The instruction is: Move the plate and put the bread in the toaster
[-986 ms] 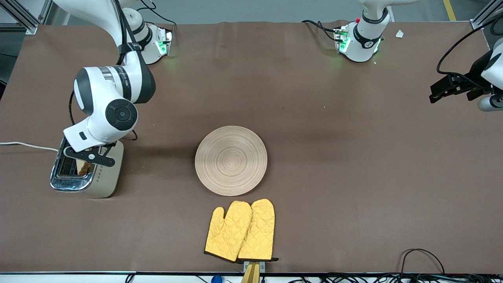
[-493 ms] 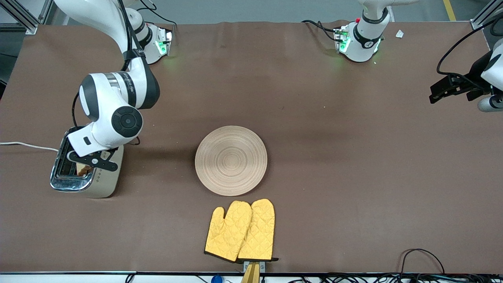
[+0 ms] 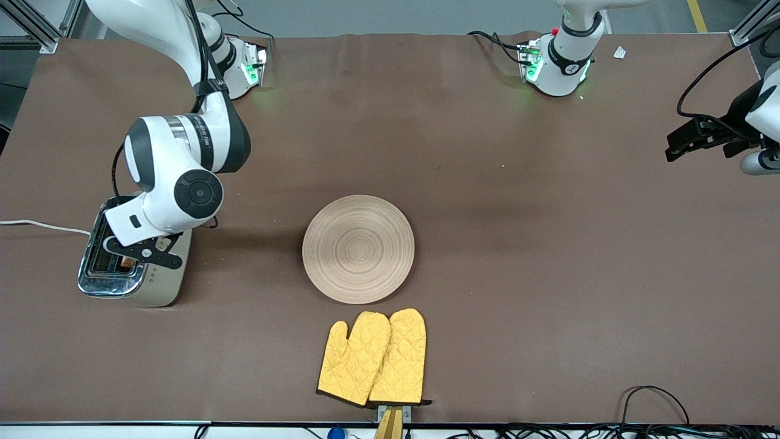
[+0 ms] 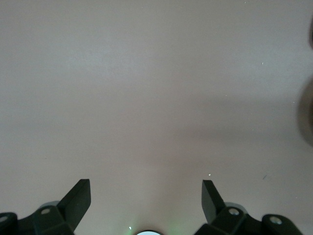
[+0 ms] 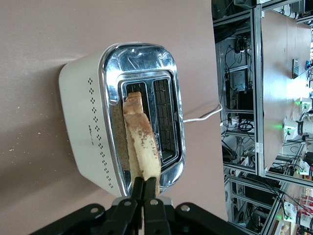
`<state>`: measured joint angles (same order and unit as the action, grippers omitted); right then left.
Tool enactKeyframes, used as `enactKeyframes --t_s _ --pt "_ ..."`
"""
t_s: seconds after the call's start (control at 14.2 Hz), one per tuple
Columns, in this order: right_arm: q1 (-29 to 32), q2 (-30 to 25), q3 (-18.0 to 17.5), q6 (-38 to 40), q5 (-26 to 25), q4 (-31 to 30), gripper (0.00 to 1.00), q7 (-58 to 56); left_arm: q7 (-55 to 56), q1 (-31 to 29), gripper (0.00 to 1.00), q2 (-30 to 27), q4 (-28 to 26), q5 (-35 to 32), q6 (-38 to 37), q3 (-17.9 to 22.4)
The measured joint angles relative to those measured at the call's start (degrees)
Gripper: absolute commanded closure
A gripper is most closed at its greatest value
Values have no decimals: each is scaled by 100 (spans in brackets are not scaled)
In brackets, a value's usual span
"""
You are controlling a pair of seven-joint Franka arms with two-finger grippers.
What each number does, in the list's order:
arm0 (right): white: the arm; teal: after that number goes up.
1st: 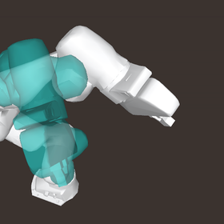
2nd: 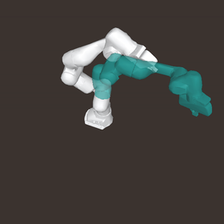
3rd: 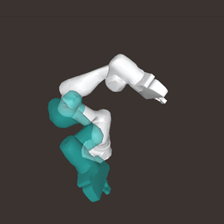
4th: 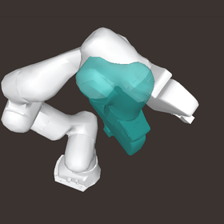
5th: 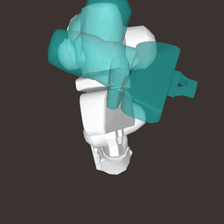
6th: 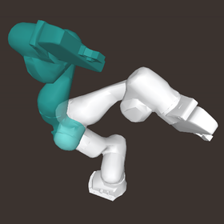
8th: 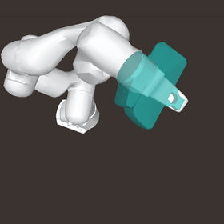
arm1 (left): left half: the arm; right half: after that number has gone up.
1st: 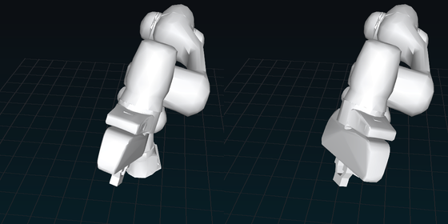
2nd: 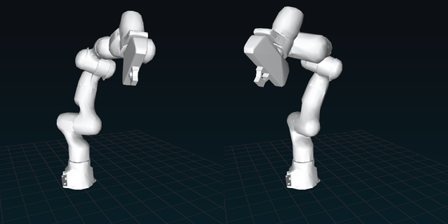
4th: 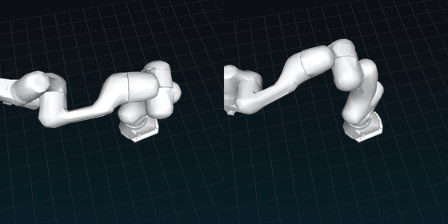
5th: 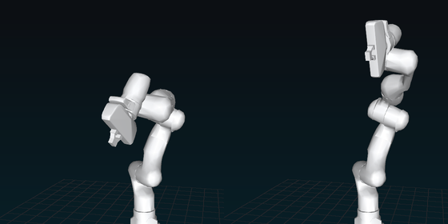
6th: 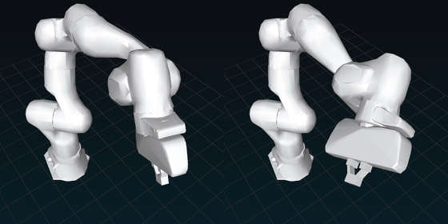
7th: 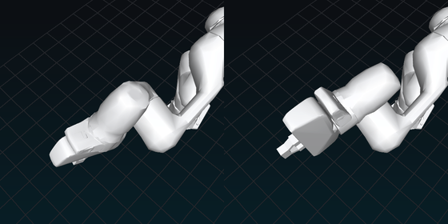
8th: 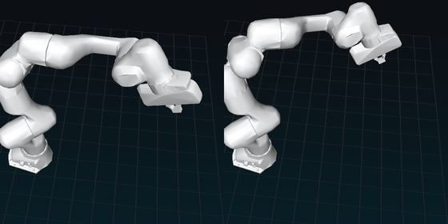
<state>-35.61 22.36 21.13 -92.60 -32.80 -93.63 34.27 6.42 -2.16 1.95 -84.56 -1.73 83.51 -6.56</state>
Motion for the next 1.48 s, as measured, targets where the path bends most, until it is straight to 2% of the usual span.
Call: enactKeyframes --t_s 0.35,0.85,0.92,1.06,1.2,1.34,1.48 --pt "115 19 40 -40 0 7 100 -60 -177 -1 0 0 -7 0 150 1" --pt "681 91 49 -780 37 -97 99 -437 -429 -26 0 -120 -209 0 429 -14" --pt "717 110 49 -956 37 -177 88 -437 -429 -26 0 -162 -274 0 478 -18" --pt "814 181 51 -1099 37 -264 0 -437 -429 -26 0 -254 -431 0 577 -25" --pt "867 281 51 -1229 148 -282 0 -436 -429 -26 0 -303 -511 0 617 -27" --pt "867 314 49 -1277 659 -165 0 -436 -429 -26 0 -322 -546 0 629 -27" --pt "858 269 47 -1079 1216 204 0 -445 -433 -26 0 -322 -560 0 637 -27"
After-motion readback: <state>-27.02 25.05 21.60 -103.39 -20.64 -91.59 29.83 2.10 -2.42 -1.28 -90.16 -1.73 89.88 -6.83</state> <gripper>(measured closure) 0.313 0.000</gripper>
